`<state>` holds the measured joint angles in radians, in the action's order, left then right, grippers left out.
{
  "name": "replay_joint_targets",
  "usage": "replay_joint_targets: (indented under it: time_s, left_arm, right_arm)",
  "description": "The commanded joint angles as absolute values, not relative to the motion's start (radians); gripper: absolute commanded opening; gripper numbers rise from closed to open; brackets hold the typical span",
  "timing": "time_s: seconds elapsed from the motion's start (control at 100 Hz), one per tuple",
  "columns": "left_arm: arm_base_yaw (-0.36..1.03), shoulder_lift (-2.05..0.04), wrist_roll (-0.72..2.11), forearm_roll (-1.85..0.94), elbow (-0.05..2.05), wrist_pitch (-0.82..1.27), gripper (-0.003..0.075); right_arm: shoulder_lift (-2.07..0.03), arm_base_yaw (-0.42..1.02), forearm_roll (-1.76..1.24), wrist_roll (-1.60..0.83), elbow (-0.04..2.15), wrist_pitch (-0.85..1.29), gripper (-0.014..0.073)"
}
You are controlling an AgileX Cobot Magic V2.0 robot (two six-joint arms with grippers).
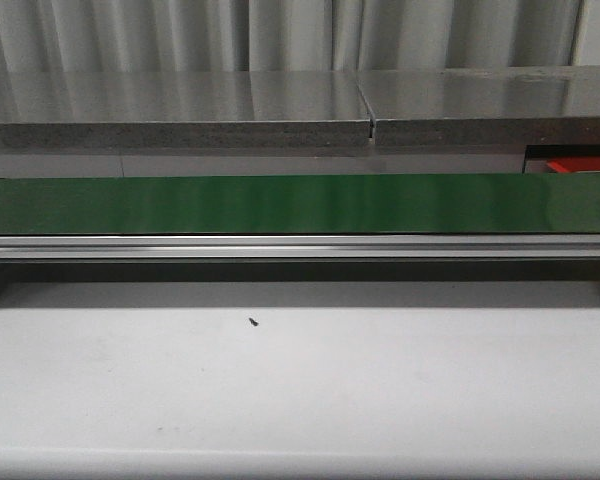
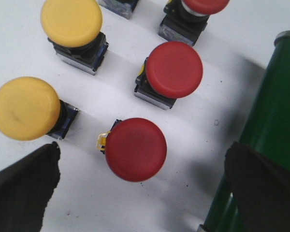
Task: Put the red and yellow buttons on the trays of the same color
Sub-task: 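Grasp another red push-button from the grid with the left gripper, then set the red button on the belt's near end, open left gripper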
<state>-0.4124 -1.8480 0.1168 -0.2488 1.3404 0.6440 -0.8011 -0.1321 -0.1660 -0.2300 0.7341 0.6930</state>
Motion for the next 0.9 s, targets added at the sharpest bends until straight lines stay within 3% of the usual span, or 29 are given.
replay_joint_targets:
  time_s: [0.0,0.21,0.38,0.59,0.89]
  left_arm:
    - [-0.415,-1.831,0.115,-0.256,1.391,0.628,0.0652]
    - [-0.415,-1.882,0.115,-0.255,1.416,0.643,0.0647]
    - [-0.415,-1.897,0.115,-0.254,1.416,0.629,0.0576]
    - [-0.415,-1.904,0.115,-0.254,1.416,0.619,0.0433]
    - [-0.415,-1.906,0.115,-0.254,1.420,0.621,0.0126]
  right_arm:
    - [-0.794,-0.133,-0.166,-0.237,0.759,0.642,-0.0067]
    - [-0.794,-0.133,-0.166,-0.237,0.759,0.642,-0.0067]
    - [-0.794,-0.133,-0.166,-0.237,0.759,0.642,-0.0067]
    - [-0.794,-0.133,-0.166,-0.237,0.759,0.642,-0.0067]
    - [-0.794,-0.133,-0.166,-0.237,0.759,0.642,-0.0067]
